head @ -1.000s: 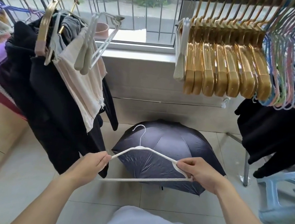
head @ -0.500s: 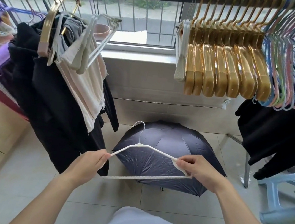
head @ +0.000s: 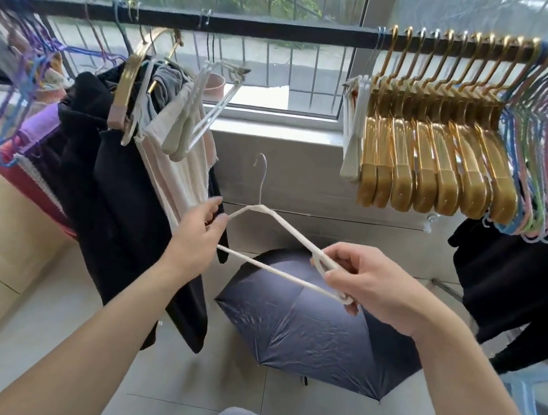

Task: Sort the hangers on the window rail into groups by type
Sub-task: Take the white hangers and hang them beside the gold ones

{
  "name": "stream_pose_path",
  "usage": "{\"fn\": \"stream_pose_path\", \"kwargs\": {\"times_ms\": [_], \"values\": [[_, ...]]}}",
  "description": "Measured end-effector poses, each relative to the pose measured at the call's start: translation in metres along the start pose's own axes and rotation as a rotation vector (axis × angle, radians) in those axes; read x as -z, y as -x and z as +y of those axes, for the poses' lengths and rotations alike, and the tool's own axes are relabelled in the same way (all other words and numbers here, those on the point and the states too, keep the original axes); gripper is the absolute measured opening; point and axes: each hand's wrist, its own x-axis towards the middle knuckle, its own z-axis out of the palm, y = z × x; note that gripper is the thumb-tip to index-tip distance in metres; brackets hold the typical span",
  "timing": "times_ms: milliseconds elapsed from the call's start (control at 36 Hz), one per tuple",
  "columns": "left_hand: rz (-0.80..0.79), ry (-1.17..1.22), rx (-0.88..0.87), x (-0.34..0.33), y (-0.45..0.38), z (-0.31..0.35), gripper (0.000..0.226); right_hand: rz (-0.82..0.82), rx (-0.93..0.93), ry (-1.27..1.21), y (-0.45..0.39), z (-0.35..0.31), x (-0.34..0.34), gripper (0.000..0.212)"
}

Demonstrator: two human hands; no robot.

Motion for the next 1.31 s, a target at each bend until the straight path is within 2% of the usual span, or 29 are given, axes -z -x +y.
{"fn": "stream_pose_path", "kwargs": {"times_ms": [56,83,167,194,250,306,389,611,722,778,889,972,1056,1194,1306], "values": [[0.037,0.119,-0.062,0.005,-0.009,0.03,0.055,-0.003,0.008,0.052,0.002,-0.001,-0.001,0.022],[0.005,0.173,-0.095,0.009,-0.014,0.042,0.059,-0.007,0.005,0.079,0.003,-0.001,-0.001,0.023],[-0.24,0.398,-0.059,0.02,-0.029,0.062,0.064,-0.028,-0.001,0.138,0.007,-0.004,0.0,0.023],[-0.307,0.452,-0.025,0.022,-0.033,0.066,0.058,-0.032,-0.005,0.142,0.008,-0.005,0.001,0.023],[-0.342,0.395,-0.036,0.022,-0.038,0.073,0.035,-0.026,-0.015,0.112,0.01,-0.009,0.002,0.026],[-0.306,0.316,-0.081,0.017,-0.042,0.077,0.015,-0.005,-0.024,0.058,0.013,-0.013,0.004,0.027],[-0.237,0.29,-0.129,0.008,-0.044,0.082,0.003,0.024,-0.03,0.039,0.015,-0.016,0.005,0.028],[-0.029,0.056,-0.213,-0.016,-0.048,0.088,0.011,0.083,-0.053,0.079,0.019,-0.018,0.007,0.024],[-0.002,0.028,-0.222,-0.019,-0.053,0.089,0.01,0.085,-0.051,0.097,0.016,-0.02,0.005,0.019],[-0.024,0.032,-0.213,-0.017,-0.056,0.087,0.016,0.087,-0.048,0.1,0.015,-0.021,0.004,0.02],[-0.076,0.032,-0.188,-0.008,-0.057,0.085,0.05,0.119,-0.057,0.083,0.014,-0.021,0.004,0.02],[-0.027,0.039,-0.168,0.004,-0.053,0.088,0.06,0.162,-0.075,0.095,0.012,-0.021,0.004,0.02],[0.049,0.035,-0.163,0.018,-0.051,0.09,0.043,0.201,-0.087,0.126,0.009,-0.022,0.004,0.02],[0.162,-0.064,-0.227,0.042,-0.048,0.096,0.028,0.289,-0.086,0.143,0.003,-0.03,0.001,0.023],[0.235,-0.191,-0.315,0.065,-0.056,0.102,0.019,0.446,-0.018,0.095,-0.011,-0.057,0.004,0.023]]}}
